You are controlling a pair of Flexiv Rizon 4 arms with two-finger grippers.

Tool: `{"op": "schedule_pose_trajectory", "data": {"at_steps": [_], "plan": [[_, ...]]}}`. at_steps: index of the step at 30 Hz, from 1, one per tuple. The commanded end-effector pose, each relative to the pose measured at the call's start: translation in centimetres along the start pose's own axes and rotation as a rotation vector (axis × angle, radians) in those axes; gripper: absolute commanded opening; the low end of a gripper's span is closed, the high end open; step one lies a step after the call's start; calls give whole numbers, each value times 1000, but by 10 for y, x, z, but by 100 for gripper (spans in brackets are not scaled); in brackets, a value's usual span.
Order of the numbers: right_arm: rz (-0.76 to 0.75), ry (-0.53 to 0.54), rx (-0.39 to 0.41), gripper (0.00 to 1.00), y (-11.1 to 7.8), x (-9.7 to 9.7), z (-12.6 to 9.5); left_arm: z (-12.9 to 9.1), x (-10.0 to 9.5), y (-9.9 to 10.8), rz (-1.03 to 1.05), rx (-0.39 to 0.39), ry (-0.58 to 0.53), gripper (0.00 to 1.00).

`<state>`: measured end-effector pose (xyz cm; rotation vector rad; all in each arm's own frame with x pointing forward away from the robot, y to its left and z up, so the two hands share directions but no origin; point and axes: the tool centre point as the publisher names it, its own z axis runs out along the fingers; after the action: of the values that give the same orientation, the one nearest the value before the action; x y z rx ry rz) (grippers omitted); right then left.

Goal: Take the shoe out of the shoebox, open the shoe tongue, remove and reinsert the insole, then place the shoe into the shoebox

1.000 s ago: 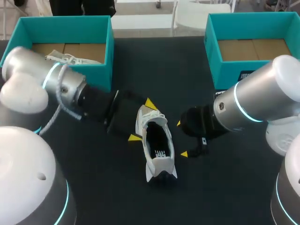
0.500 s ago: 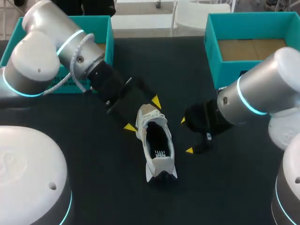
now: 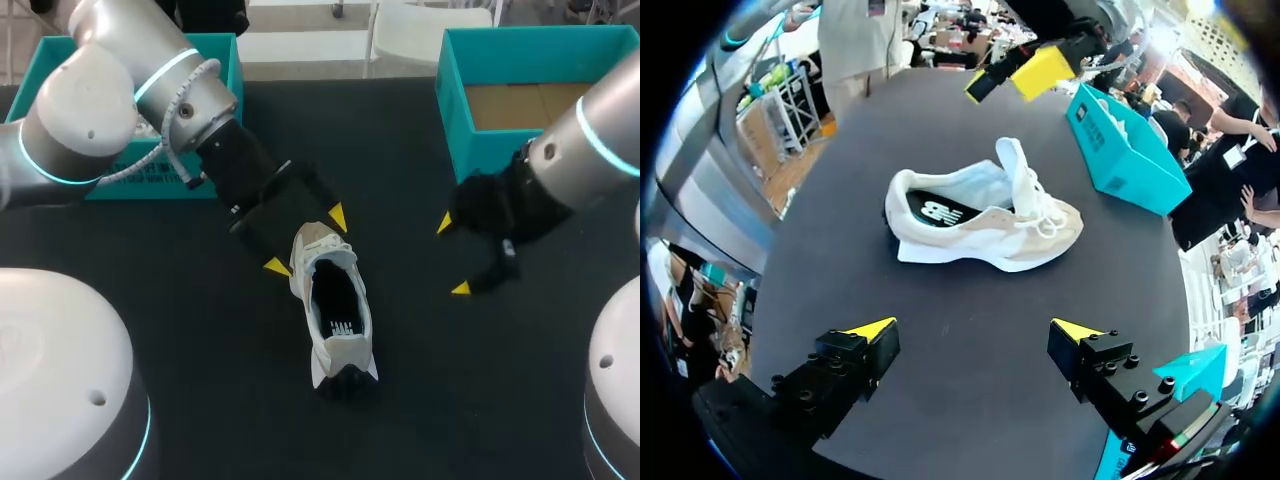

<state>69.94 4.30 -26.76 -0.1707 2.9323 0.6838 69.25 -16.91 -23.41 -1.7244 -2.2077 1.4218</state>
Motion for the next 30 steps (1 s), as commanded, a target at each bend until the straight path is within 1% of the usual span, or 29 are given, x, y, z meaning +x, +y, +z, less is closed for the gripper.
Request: {"op": "schedule_pose_trajectory", "data": {"at_steps": [1, 3, 4, 9, 11, 12, 14, 15, 16, 17, 18, 19, 20, 22, 23, 24, 25, 26, 27, 29, 30], "plan": [[25, 21, 24, 100, 7, -1, -80, 0, 0, 0, 1, 0, 2, 100], [29, 12, 14, 100, 15, -2, -87, 0, 0, 0, 1, 0, 2, 100], [32, 12, 25, 100, 19, -3, -90, 0, 0, 0, 1, 0, 2, 100], [32, 12, 25, 100, 19, -3, -90, 0, 0, 0, 1, 0, 2, 100], [32, 12, 25, 100, 19, -3, -90, -1, 0, 1, 4, -15, 9, 100], [32, 12, 25, 100, 19, -3, -90, 0, 0, 0, 22, -5, 24, 100], [32, 12, 25, 100, 19, -3, -90, 0, 2, -4, 66, -23, 51, 100], [32, 12, 25, 100, 19, -3, -90, 0, 3, -4, 63, -10, 57, 100], [32, 12, 25, 100, 19, -3, -90, 0, 3, -4, 73, -27, 75, 100], [32, 12, 25, 100, 19, -3, -90, 0, 4, -5, 79, -17, 104, 100], [32, 12, 25, 100, 19, -3, -90, 0, 6, -5, 87, -4, 146, 100], [32, 12, 25, 100, 19, -3, -90, 0, 7, -5, 90, -14, 180, 100], [32, 12, 25, 100, 19, -3, -90, 2, 9, -4, 106, -13, 238, 100], [32, 12, 25, 100, 19, -3, -90, 4, 11, -3, 111, -64, 302, 100], [32, 12, 25, 100, 19, -3, -90, 4, 11, -4, 112, -64, 322, 100], [32, 12, 25, 100, 19, -3, -90, 4, 10, -5, 121, -76, 336, 93], [32, 12, 25, 100, 19, -3, -90, 4, 9, -6, 125, -98, 339, 60], [32, 12, 25, 100, 19, -3, -90, 4, 9, -6, 136, -116, 353, 35], [32, 12, 25, 100, 19, -3, -90, 4, 9, -6, 141, -141, 362, 1], [32, 12, 25, 100, 19, -3, -90, 5, 10, -5, 136, -218, 392, 0], [32, 12, 25, 100, 19, -3, -90, 5, 10, -5, 136, -218, 392, 0]]}}
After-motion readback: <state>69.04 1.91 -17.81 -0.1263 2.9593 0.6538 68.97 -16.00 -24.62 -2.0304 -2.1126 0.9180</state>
